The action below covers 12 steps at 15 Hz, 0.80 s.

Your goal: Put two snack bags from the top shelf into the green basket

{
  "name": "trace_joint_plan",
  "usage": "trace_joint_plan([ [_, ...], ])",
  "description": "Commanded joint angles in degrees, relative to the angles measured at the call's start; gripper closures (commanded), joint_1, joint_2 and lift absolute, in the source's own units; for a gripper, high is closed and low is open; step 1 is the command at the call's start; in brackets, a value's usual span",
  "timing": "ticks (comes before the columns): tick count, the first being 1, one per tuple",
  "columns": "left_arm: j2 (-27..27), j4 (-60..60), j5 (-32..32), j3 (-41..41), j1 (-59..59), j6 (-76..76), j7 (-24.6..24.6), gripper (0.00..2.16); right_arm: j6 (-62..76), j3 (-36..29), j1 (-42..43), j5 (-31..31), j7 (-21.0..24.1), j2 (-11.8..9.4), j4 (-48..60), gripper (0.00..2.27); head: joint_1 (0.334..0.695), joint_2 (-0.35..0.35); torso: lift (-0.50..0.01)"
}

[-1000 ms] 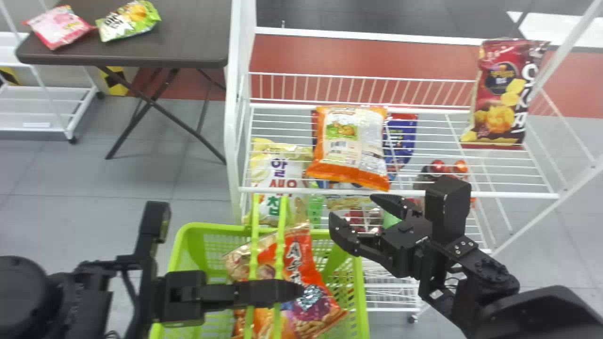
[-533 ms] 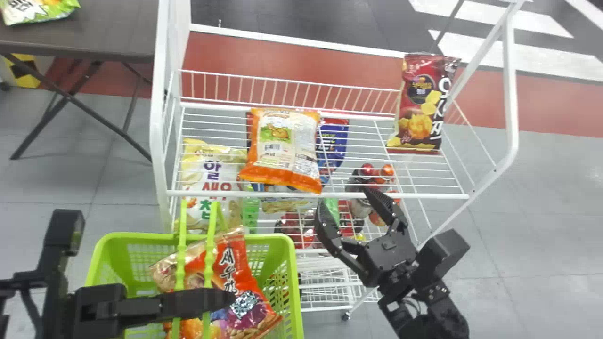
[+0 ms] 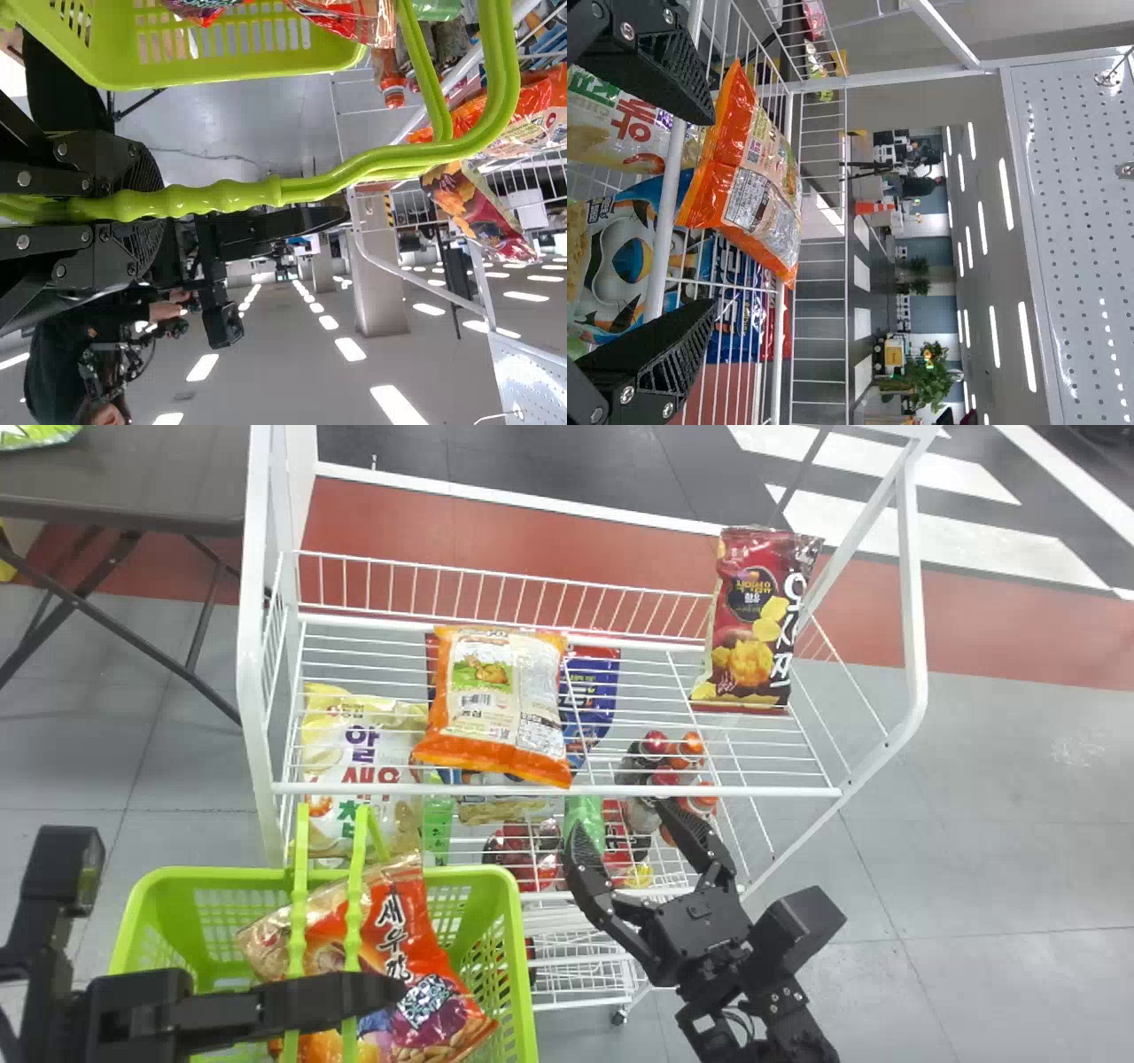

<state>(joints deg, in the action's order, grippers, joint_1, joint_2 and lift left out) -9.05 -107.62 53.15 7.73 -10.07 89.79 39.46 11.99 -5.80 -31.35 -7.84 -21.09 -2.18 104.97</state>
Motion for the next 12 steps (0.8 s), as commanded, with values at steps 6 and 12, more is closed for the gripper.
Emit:
trace_joint_plan([
  [6, 0.09, -0.66, 0.03, 0.00, -0.47, 0.24, -0.08, 2.15, 0.00, 0.43, -0.46, 0.02, 0.79, 0.86, 0.06, 0.08, 0.695, -0.300, -0.001],
  [12, 0.09, -1.10, 0.11, 0.00, -0.47, 0.24, -0.35, 2.15, 0.00, 0.35, -0.99, -0.07, 1.05, 1.92, 0.14, 0.08, 0.695, -0.304, -0.001],
])
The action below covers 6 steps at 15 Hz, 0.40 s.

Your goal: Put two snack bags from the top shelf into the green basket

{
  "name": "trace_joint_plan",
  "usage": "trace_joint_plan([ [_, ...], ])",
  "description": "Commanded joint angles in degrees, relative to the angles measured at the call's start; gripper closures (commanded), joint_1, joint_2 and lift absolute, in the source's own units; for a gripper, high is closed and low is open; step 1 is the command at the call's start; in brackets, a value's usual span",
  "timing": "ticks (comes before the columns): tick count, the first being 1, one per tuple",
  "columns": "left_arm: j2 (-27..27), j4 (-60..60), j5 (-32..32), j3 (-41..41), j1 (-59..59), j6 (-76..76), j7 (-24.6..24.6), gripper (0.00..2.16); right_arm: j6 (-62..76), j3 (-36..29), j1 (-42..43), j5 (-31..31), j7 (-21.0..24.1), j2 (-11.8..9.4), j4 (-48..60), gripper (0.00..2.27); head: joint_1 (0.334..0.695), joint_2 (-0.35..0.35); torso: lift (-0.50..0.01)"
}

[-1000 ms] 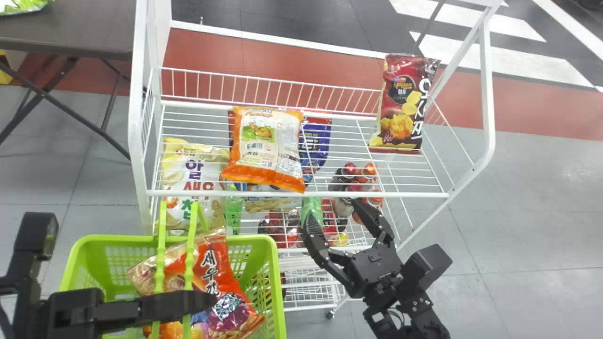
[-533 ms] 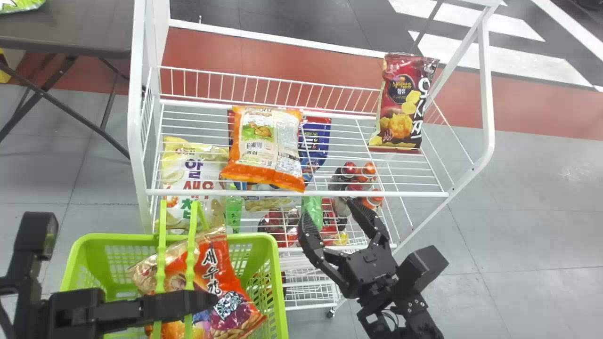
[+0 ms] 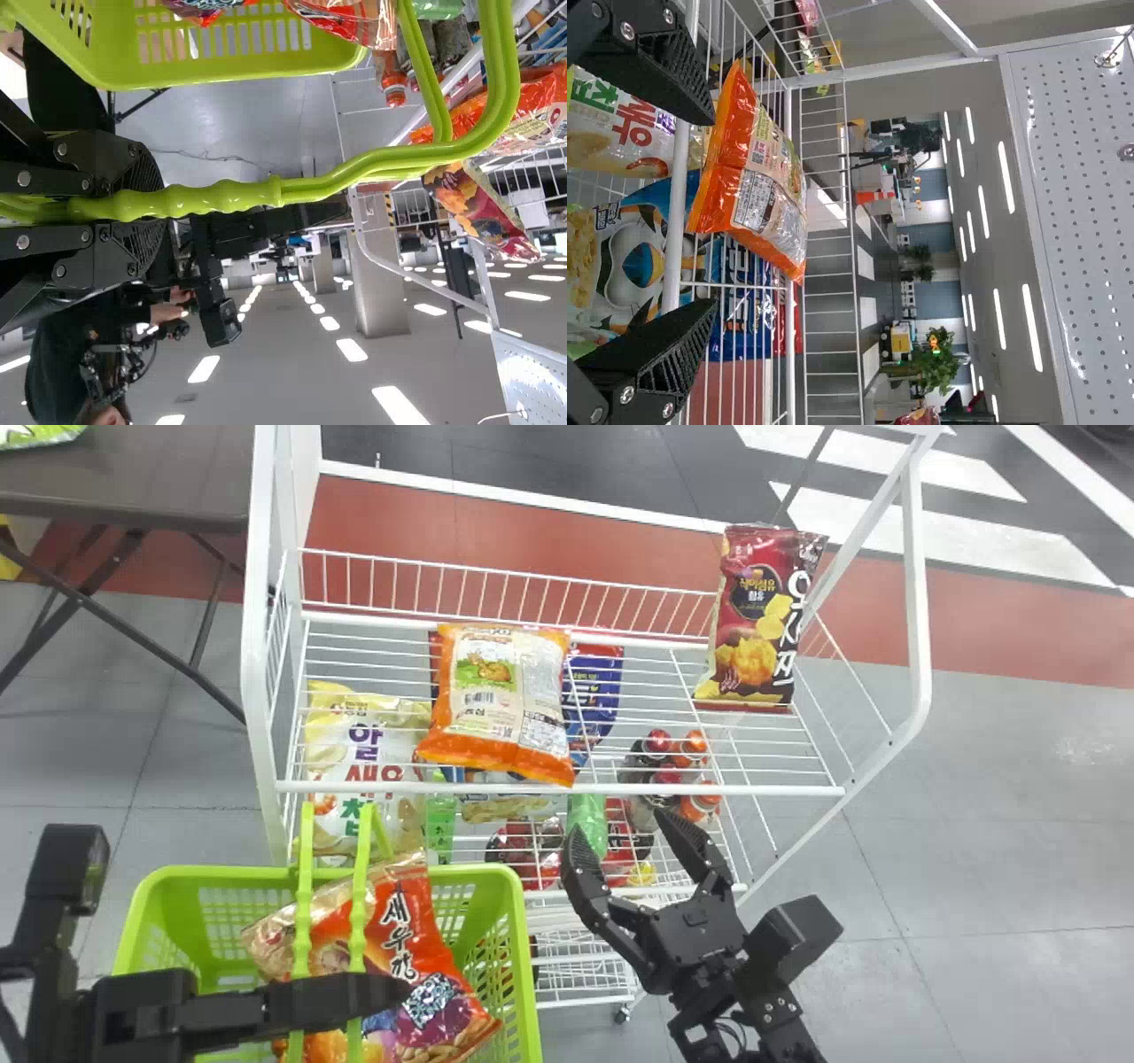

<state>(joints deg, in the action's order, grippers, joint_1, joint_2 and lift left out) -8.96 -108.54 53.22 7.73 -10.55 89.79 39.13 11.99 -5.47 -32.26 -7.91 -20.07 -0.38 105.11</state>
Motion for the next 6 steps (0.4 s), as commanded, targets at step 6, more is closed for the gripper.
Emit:
trace_joint_plan([
  [6, 0.00, -0.45, 0.13, 0.09, -0.35, 0.24, -0.10, 2.15, 0.18, -0.07, -0.26, 0.00, 0.55, 0.20, 0.10, 0.08, 0.695, -0.307, -0.001],
])
